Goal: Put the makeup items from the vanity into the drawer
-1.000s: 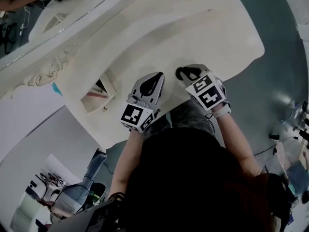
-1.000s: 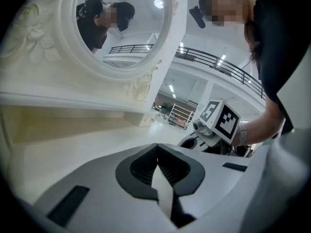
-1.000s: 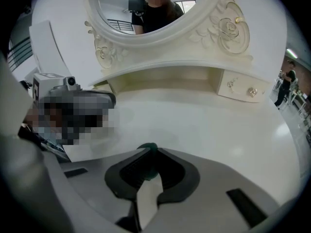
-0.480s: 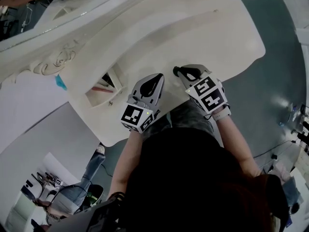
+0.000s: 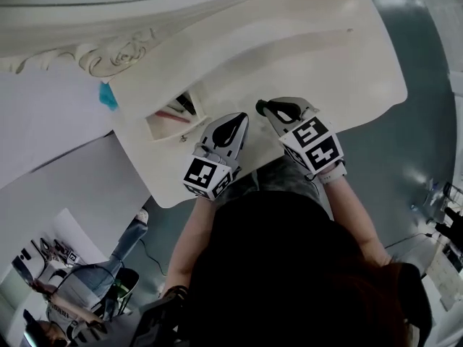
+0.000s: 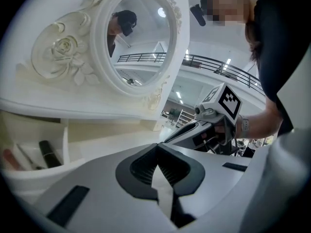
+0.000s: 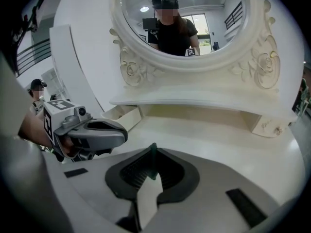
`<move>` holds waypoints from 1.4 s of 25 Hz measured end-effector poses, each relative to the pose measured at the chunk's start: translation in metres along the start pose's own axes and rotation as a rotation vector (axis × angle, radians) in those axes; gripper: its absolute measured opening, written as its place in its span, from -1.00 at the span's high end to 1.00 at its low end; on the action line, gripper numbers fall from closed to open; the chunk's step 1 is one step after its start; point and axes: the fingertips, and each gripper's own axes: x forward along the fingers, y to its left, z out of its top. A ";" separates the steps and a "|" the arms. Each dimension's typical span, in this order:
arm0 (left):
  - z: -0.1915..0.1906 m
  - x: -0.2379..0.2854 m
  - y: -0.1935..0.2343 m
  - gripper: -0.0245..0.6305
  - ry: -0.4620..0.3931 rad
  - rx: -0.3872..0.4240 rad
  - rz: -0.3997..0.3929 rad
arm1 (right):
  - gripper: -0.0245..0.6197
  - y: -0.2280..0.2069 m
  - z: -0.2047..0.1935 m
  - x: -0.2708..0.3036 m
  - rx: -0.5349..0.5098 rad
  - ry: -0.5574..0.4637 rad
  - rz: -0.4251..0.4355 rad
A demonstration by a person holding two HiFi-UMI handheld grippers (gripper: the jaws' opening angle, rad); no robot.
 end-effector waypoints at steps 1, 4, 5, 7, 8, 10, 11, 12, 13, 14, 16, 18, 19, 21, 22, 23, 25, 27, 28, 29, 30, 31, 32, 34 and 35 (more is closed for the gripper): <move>0.000 -0.005 0.003 0.88 -0.007 -0.003 0.012 | 0.79 0.005 0.004 0.003 -0.014 -0.001 0.008; 0.001 -0.021 0.013 0.88 -0.026 -0.012 0.042 | 0.79 0.022 0.016 0.012 -0.044 -0.003 0.036; 0.002 -0.027 0.016 0.88 -0.032 -0.014 0.051 | 0.79 0.027 0.021 0.015 -0.054 -0.004 0.045; 0.002 -0.038 0.022 0.88 -0.043 -0.018 0.072 | 0.79 0.039 0.031 0.020 -0.080 -0.009 0.062; 0.003 -0.044 0.025 0.88 -0.050 -0.021 0.085 | 0.79 0.044 0.036 0.022 -0.093 -0.013 0.070; 0.003 -0.056 0.033 0.88 -0.062 -0.027 0.111 | 0.79 0.055 0.047 0.027 -0.120 -0.022 0.084; 0.003 -0.062 0.036 0.88 -0.067 -0.031 0.124 | 0.79 0.060 0.053 0.029 -0.134 -0.028 0.089; 0.002 -0.067 0.040 0.88 -0.073 -0.034 0.136 | 0.79 0.064 0.059 0.031 -0.149 -0.035 0.093; 0.002 -0.073 0.043 0.88 -0.079 -0.036 0.148 | 0.79 0.069 0.064 0.033 -0.163 -0.042 0.098; 0.002 -0.078 0.047 0.88 -0.085 -0.038 0.161 | 0.79 0.073 0.070 0.034 -0.176 -0.048 0.103; 0.003 -0.089 0.054 0.88 -0.100 -0.044 0.185 | 0.79 0.083 0.080 0.039 -0.202 -0.053 0.116; 0.003 -0.100 0.060 0.88 -0.116 -0.052 0.208 | 0.79 0.095 0.087 0.044 -0.225 -0.053 0.134; 0.003 -0.106 0.062 0.88 -0.123 -0.055 0.219 | 0.79 0.101 0.091 0.047 -0.232 -0.055 0.146; 0.002 -0.117 0.067 0.88 -0.136 -0.062 0.240 | 0.79 0.112 0.099 0.053 -0.241 -0.061 0.171; 0.002 -0.122 0.070 0.88 -0.143 -0.065 0.252 | 0.79 0.117 0.103 0.056 -0.249 -0.063 0.180; 0.001 -0.127 0.073 0.88 -0.149 -0.069 0.264 | 0.79 0.122 0.106 0.060 -0.262 -0.064 0.187; 0.000 -0.138 0.079 0.88 -0.161 -0.078 0.291 | 0.79 0.131 0.112 0.068 -0.292 -0.061 0.196; -0.003 -0.149 0.084 0.88 -0.171 -0.088 0.316 | 0.79 0.141 0.116 0.076 -0.319 -0.053 0.205; -0.004 -0.154 0.087 0.88 -0.175 -0.093 0.327 | 0.78 0.145 0.117 0.081 -0.330 -0.046 0.210; -0.004 -0.160 0.090 0.88 -0.180 -0.099 0.339 | 0.78 0.150 0.117 0.086 -0.341 -0.040 0.214; -0.005 -0.165 0.093 0.88 -0.185 -0.103 0.350 | 0.78 0.154 0.117 0.090 -0.350 -0.034 0.218; -0.005 -0.170 0.096 0.88 -0.190 -0.107 0.361 | 0.78 0.158 0.117 0.094 -0.360 -0.027 0.223; -0.006 -0.174 0.099 0.88 -0.194 -0.111 0.371 | 0.78 0.162 0.117 0.099 -0.369 -0.020 0.227; -0.008 -0.182 0.104 0.88 -0.201 -0.117 0.392 | 0.78 0.168 0.116 0.107 -0.386 -0.004 0.229; -0.009 -0.186 0.107 0.88 -0.204 -0.121 0.402 | 0.78 0.170 0.116 0.111 -0.395 0.003 0.228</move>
